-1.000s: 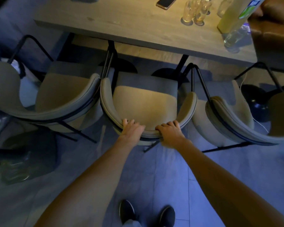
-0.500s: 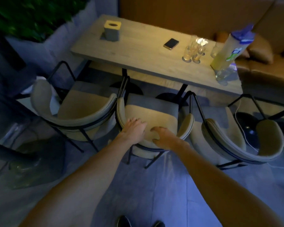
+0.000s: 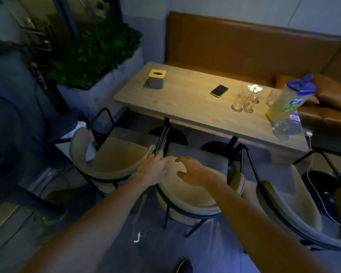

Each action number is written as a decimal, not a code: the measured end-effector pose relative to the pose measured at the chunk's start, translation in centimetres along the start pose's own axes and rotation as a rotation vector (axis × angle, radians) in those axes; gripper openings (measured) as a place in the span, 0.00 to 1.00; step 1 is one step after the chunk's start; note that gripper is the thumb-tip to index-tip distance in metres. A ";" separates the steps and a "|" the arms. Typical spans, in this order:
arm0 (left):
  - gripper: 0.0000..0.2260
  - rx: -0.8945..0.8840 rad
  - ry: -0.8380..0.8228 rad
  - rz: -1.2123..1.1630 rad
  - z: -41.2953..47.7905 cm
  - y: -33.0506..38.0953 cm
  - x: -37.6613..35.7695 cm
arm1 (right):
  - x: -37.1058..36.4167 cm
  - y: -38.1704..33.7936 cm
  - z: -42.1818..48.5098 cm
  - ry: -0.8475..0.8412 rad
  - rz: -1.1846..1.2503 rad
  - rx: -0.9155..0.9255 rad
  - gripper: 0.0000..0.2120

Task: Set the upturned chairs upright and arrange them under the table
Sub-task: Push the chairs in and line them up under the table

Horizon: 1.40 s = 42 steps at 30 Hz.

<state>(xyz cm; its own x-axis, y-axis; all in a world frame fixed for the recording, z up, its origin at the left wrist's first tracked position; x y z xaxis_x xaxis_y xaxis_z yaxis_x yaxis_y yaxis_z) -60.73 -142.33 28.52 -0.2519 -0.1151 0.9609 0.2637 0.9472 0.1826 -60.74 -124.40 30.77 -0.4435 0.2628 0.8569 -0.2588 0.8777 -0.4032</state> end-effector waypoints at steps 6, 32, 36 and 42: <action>0.20 0.222 -0.096 -0.044 0.4 -6.0 -1.8 | 1.1 1.1 5.9 -0.048 0.041 0.011 0.23; 0.30 0.090 -0.624 0.164 3.1 -36.7 -11.2 | -19.0 -14.1 25.4 -0.325 -0.537 -0.058 0.21; 0.25 0.055 -0.648 0.163 3.4 -36.9 -11.7 | -19.5 -14.6 26.1 -0.333 -0.542 -0.126 0.15; 0.30 0.038 -0.638 0.223 2.7 -38.2 -10.8 | -20.2 -15.9 25.9 -0.318 -0.472 -0.133 0.15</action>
<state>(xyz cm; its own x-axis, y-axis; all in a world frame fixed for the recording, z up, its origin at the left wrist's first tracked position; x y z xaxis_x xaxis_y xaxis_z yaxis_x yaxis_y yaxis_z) -70.62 -176.42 10.61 -0.6985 0.2731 0.6614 0.3437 0.9388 -0.0247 -69.86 -153.99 11.55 -0.5475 -0.2846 0.7869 -0.3902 0.9187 0.0608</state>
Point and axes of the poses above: each hand's wrist, its own z-axis towards the middle knuckle, its own x-axis out of the back of the hand, y = z × x, the point moved 1 cm from there along z, towards the middle knuckle
